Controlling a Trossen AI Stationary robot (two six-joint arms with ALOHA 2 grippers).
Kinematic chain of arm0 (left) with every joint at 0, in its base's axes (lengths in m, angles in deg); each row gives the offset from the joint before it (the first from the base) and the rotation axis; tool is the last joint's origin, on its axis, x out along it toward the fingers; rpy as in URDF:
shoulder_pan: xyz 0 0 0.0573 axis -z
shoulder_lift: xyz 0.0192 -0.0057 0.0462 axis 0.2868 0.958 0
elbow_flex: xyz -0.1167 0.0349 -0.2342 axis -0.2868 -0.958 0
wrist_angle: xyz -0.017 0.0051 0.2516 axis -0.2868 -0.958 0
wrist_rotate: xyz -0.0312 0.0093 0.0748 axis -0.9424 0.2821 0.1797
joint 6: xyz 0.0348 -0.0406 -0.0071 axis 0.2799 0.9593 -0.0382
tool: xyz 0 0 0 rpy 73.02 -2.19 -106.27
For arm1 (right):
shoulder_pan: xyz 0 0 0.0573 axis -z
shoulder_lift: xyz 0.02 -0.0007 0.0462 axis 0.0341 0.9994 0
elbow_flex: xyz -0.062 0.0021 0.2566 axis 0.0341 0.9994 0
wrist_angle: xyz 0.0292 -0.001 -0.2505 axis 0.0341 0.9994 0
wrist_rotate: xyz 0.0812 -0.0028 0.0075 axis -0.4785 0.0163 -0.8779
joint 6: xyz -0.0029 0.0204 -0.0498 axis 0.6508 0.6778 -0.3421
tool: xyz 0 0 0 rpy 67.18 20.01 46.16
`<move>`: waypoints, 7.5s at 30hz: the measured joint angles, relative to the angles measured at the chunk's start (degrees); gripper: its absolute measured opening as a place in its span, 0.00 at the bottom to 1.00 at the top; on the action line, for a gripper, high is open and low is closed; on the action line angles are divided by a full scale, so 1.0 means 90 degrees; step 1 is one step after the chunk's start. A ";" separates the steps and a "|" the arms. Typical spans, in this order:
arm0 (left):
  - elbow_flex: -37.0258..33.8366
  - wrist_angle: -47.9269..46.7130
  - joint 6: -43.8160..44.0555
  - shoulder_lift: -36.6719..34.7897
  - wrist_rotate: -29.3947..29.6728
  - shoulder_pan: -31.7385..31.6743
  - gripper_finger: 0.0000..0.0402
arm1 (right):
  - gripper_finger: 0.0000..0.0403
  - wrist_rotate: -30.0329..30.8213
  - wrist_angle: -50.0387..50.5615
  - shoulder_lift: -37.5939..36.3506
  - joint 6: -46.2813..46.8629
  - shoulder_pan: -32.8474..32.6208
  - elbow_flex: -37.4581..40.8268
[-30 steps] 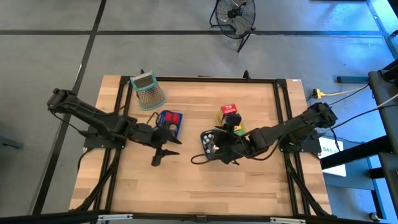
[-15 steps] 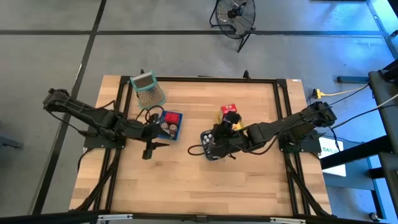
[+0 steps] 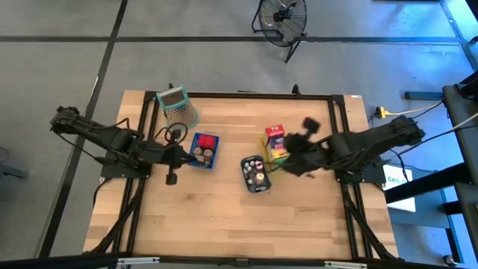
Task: Pick & Place Kitchen Items
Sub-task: Return to Home Position
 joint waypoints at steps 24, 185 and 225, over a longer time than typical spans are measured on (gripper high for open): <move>-0.0818 -0.0145 -0.0777 -0.3741 0.0069 -0.0450 0.00 | 0.01 -0.1240 -0.4093 -0.5941 -0.1951 -0.0248 0.5165; -0.4690 0.2918 -0.2300 -0.5157 -0.0710 -0.0446 0.02 | 0.01 -0.2884 -0.7544 -0.7597 -0.2981 -0.0238 0.8726; -0.4690 0.2918 -0.2300 -0.5158 -0.0710 -0.0448 0.02 | 0.01 -0.2884 -0.7544 -0.7597 -0.2981 -0.0236 0.8726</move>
